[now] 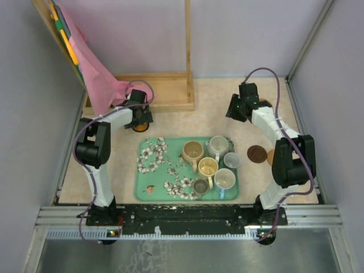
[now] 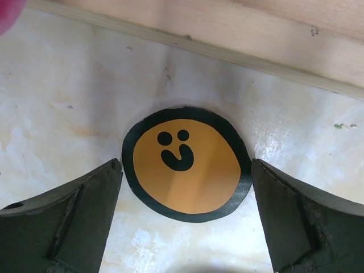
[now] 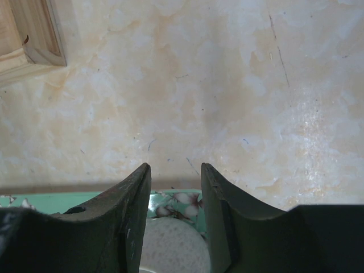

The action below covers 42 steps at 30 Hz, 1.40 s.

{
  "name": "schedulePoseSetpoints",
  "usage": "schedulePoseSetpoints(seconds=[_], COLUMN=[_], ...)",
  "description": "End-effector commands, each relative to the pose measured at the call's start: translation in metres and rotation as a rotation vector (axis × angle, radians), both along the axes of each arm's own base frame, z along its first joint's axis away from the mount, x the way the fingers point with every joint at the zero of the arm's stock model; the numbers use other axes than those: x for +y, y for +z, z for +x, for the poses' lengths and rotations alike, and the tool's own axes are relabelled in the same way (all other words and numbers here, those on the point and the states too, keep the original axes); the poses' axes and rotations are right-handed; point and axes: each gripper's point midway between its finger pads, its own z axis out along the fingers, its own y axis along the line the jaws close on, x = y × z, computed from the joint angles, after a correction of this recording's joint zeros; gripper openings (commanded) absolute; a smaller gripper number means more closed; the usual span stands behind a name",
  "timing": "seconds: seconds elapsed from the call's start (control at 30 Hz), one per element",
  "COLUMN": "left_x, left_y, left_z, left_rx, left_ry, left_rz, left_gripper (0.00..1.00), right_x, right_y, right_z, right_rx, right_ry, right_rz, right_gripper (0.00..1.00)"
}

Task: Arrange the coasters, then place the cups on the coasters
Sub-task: Move the coaster to the center of the board.

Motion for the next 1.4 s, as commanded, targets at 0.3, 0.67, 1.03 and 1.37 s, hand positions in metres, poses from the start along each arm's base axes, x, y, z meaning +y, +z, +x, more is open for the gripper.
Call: schedulePoseSetpoints(seconds=[0.3, 0.67, 1.03, 1.37], left_x=[0.003, -0.002, -0.012, -0.036], left_y=[-0.005, -0.003, 0.035, 0.103], left_z=[-0.012, -0.005, 0.005, 0.017], left_rx=[0.076, 0.057, -0.025, -0.139], left_ry=[-0.016, -0.036, -0.058, -0.126], left_rz=[0.033, 0.018, -0.009, -0.059], left_gripper=[1.0, 1.0, 1.0, 1.0], right_x=[0.0, -0.001, -0.002, -0.024], right_y=[0.012, 0.01, 0.01, 0.0], right_z=[0.01, 0.008, 0.009, 0.028], right_rx=[-0.051, -0.044, -0.048, -0.037], right_ry=[-0.011, -0.01, -0.016, -0.108], right_rz=[0.015, 0.008, 0.004, -0.034], right_gripper=[0.42, 0.42, 0.42, 0.42])
